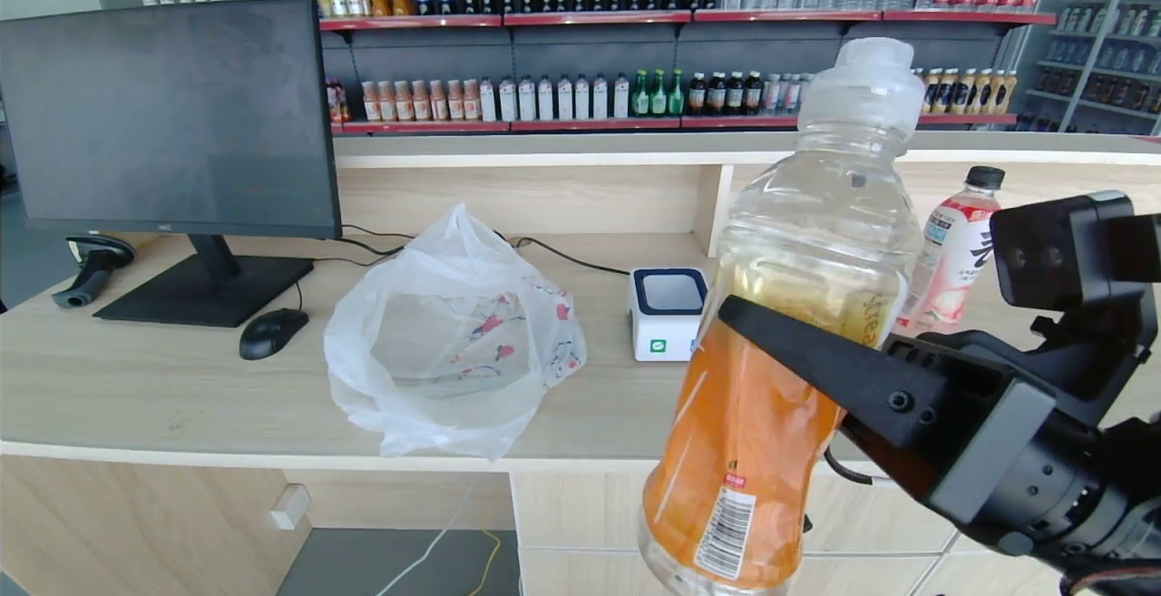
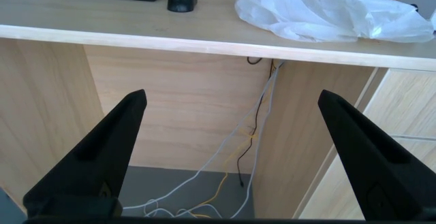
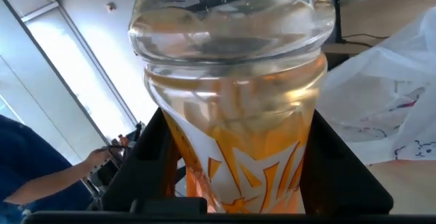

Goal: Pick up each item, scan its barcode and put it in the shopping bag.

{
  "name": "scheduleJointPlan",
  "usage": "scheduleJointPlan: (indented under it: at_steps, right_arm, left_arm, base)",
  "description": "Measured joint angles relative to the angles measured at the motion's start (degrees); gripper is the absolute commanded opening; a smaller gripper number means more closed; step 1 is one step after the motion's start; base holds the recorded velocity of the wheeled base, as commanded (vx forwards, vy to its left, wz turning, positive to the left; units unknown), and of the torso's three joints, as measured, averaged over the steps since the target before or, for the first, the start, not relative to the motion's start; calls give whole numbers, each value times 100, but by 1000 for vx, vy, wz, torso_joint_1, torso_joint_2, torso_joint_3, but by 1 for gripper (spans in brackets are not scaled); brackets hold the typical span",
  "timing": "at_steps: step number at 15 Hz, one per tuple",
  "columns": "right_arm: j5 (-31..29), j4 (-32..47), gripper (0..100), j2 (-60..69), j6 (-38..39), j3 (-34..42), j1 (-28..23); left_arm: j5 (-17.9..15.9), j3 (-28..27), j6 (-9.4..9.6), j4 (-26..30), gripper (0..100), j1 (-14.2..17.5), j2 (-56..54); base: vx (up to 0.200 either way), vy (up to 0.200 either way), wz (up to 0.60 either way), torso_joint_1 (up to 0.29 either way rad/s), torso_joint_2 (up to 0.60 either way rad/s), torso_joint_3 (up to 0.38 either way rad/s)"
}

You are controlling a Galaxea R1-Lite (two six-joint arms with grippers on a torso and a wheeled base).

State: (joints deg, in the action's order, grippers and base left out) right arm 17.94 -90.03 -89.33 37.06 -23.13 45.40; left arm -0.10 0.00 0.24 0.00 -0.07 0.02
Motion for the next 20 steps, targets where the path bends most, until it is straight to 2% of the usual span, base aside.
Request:
scheduleJointPlan:
  at_steps: [10, 16, 20]
  right_arm:
    - [4, 12, 0, -251, 205, -380, -328]
    - [4, 11, 0, -369, 205, -501, -742]
    - [9, 11, 0, -416, 121, -505, -767]
  left_arm:
    - [0, 0, 0, -2, 100, 0, -2]
    - [0, 0, 2, 0, 100, -4, 0]
    - [0, 0, 2, -2, 100, 0, 0]
  base:
    - [0, 0, 0, 0, 0, 0]
    - [0, 0, 0, 0, 0, 0]
    - [0, 0, 0, 0, 0, 0]
